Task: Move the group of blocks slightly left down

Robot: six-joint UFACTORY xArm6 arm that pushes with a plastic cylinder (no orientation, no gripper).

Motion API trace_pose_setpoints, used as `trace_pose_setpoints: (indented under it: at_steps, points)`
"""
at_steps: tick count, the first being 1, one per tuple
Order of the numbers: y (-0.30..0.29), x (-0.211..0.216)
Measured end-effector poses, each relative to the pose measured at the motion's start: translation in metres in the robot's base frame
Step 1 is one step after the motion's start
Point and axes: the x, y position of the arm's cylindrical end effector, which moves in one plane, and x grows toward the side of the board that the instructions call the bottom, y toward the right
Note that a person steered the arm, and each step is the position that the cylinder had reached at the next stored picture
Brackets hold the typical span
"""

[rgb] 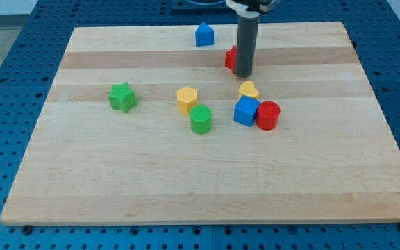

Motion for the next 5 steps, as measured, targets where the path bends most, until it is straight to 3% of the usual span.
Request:
trace_pose_setpoints:
  at_steps: [5]
  points:
    - [-0.013,-0.057]
